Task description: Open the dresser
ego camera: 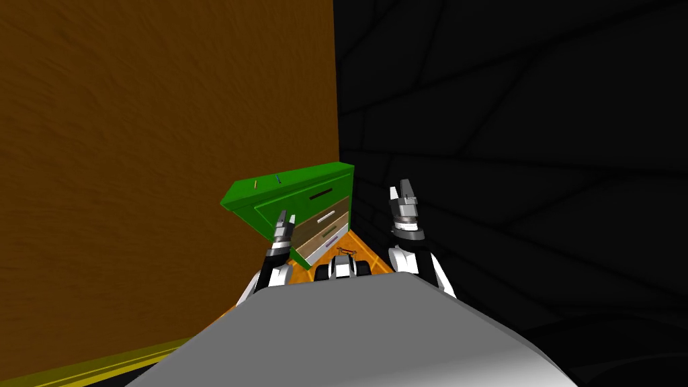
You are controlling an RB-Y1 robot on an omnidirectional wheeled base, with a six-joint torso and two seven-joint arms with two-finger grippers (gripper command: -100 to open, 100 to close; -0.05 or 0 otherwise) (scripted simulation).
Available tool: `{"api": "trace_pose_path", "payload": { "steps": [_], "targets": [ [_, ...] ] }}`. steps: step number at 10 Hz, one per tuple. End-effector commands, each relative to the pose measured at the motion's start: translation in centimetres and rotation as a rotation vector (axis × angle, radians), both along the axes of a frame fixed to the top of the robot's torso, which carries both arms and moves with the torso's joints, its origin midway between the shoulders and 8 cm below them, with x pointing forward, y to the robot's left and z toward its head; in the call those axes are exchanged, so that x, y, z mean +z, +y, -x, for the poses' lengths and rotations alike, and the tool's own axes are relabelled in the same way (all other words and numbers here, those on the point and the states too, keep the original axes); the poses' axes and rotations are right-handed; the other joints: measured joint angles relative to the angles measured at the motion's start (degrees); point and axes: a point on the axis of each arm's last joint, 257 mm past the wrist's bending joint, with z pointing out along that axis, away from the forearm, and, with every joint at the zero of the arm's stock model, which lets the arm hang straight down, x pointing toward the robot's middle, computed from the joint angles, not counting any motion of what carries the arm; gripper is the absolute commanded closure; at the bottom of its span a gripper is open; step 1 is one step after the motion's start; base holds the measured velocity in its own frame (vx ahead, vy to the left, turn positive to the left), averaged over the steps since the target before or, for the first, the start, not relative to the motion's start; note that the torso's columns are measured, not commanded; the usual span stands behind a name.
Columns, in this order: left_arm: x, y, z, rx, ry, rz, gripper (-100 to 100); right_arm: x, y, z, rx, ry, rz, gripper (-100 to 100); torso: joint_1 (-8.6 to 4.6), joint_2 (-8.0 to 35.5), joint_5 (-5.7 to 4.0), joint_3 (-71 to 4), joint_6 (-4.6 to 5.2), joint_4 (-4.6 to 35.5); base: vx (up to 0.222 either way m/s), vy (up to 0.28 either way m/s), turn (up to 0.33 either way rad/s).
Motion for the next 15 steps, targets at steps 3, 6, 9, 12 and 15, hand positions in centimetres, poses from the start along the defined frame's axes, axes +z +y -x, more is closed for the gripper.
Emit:
{"api": "trace_pose_path", "payload": {
  "steps": [3,6,9,12,15],
  "targets": [
    [-2.9,1.1,-0.3,0.013,0.033,0.006,-100,0.0,0.0,0.0,0.0,0.0,0.0,0,0.1,-0.28,0.07,-0.15,0.07,-0.12,0.033,-0.048,0.024],
    [-4.4,1.6,-0.4,0.021,0.054,0.011,-100,0.0,0.0,0.0,0.0,0.0,0.0,0,0.12,-0.41,0.11,-0.21,0.1,-0.19,0.03,-0.046,0.021],
    [-6.3,2.3,-0.4,0.032,0.073,0.021,-100,0.0,0.0,0.0,0.0,0.0,0.0,0,0.22,-0.51,0.14,-0.28,0.1,-0.22,0.03,-0.047,0.027],
    [-8.2,2.7,-0.3,0.042,0.102,0.029,-100,0.0,0.0,0.0,0.0,0.0,0.0,0,0.29,-0.79,0.25,-0.39,0.24,-0.35,0.032,-0.047,0.022],
    [-10.6,3.3,-0.1,0.058,0.133,0.046,-100,0.0,0.0,0.0,0.0,0.0,0.0,0,0.33,-0.75,0.26,-0.37,0.22,-0.34,0.032,-0.054,0.025]
  ]
}}
